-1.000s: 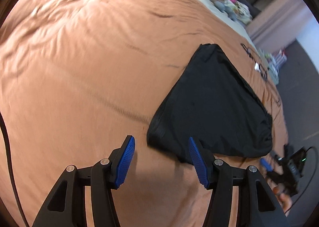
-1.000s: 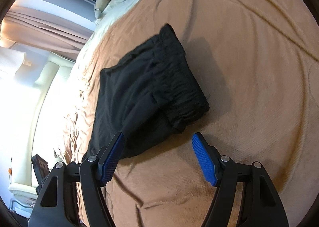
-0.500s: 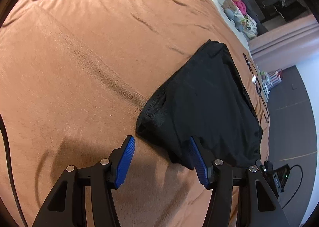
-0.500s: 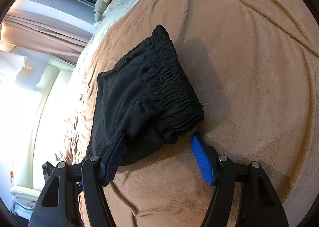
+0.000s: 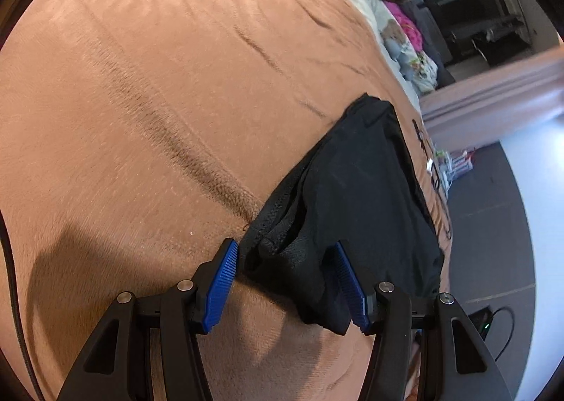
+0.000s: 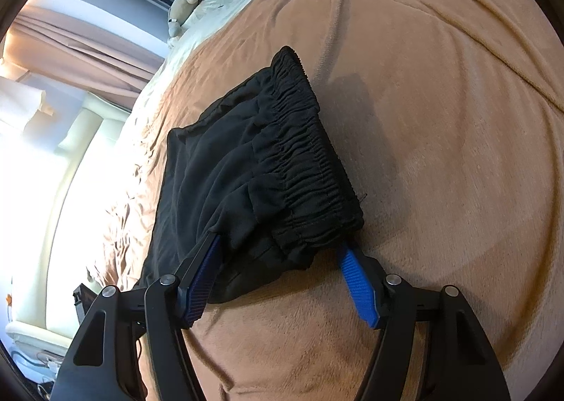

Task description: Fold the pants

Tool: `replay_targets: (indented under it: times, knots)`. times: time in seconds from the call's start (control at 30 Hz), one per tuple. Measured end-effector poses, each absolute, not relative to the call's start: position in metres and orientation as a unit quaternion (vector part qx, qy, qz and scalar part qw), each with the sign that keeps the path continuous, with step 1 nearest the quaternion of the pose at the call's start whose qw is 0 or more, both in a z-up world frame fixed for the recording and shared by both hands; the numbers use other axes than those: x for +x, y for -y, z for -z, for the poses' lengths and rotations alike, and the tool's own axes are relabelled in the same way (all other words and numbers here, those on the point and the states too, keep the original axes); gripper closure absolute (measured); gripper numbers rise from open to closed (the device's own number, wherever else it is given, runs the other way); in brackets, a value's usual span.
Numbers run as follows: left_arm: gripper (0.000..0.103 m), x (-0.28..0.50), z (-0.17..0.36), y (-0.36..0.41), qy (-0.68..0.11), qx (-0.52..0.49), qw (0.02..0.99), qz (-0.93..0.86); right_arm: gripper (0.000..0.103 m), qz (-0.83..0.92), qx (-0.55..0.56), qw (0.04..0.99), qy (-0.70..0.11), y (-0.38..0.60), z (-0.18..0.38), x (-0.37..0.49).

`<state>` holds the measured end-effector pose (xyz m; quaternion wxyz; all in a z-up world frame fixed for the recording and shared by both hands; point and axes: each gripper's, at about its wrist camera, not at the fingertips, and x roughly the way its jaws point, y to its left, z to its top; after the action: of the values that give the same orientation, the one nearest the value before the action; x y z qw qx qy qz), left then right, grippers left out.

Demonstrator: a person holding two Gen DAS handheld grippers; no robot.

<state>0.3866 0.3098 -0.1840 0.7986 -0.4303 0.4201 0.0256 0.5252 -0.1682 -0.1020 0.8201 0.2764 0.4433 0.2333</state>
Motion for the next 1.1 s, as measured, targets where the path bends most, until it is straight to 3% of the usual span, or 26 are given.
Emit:
replay_targets:
  times: [0.13,0.37,1.1]
  knots:
    - [0.092,0.389,0.186,-0.309,-0.437,-0.411,0.800,-0.024,0.076,-0.232,0.282,0.813,-0.453,0.167,0.106,0.529]
    - [0.097,0.385,0.167,-0.303,-0.427,-0.396,0.812,-0.033,0.089,-0.235,0.277,0.816,-0.449,0.164,0.097,0.528]
    - [0.097,0.314,0.135,-0.291,-0.403,-0.411,0.817,-0.022,0.091,-0.255,0.237,0.827,-0.441,0.176,0.070,0.466]
